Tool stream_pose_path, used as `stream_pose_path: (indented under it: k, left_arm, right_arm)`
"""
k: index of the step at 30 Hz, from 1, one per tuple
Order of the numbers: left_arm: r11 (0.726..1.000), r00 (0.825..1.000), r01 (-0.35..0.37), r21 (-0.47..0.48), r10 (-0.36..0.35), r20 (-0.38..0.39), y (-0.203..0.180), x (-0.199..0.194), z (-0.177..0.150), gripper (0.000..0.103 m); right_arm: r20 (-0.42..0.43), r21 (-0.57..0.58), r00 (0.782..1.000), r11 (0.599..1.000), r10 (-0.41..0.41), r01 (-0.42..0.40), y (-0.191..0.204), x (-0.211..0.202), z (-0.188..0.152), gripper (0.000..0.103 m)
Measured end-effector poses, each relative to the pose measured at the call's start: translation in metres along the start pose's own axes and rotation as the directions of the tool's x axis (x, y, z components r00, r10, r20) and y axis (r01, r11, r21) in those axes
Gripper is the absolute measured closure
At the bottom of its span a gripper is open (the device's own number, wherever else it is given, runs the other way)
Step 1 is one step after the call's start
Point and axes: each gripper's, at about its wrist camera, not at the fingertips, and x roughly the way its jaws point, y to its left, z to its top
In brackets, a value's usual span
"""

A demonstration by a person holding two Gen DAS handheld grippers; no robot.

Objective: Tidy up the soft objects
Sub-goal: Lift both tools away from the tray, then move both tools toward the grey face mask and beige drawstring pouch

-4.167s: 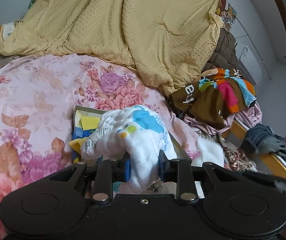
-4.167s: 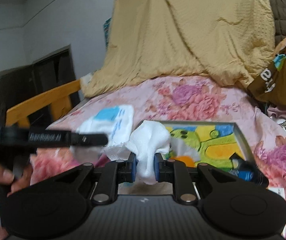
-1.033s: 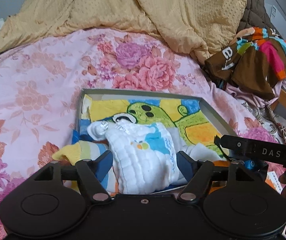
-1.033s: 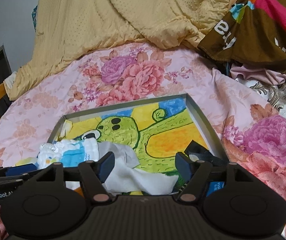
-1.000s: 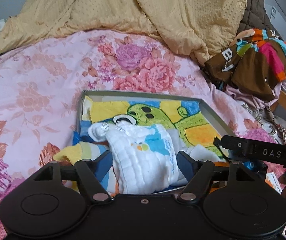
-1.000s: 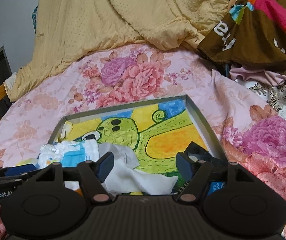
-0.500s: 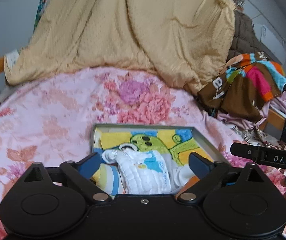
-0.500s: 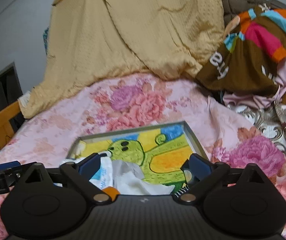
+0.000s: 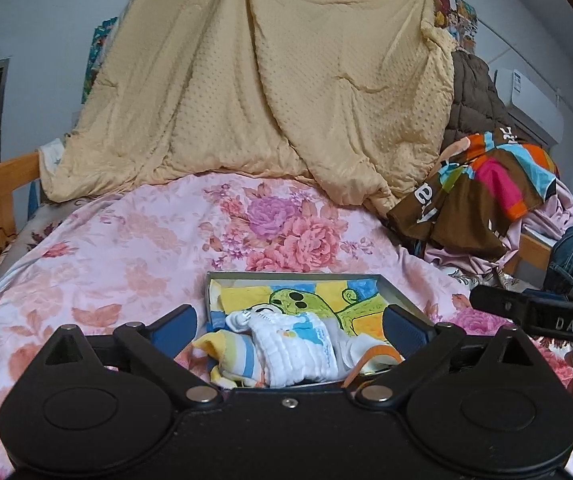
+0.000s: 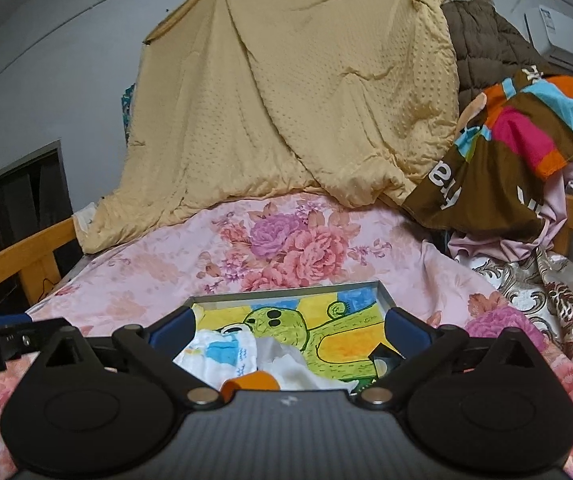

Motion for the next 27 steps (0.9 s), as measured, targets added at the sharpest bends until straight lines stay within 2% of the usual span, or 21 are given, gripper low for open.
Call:
stream_pose_path:
  k: [13, 27]
  left_arm:
    - [1.0, 0.999, 0.004, -0.027, -0.005, -0.045, -0.002, -0.049, -0.027, 0.002]
    - [0.996, 0.982, -0.041, -0.082, 0.025, -0.188, 0.006, -0.074, -0.055, 0.001]
  right_arm:
    - [0.02, -0.05, 1.0, 0.999, 0.012, -0.011, 0.012, -0.058, -0.021, 0.0]
    - [-0.058, -0.117, 0.997, 0.991, 0.059, -0.066, 0.033, -0.093, -0.052, 0.0]
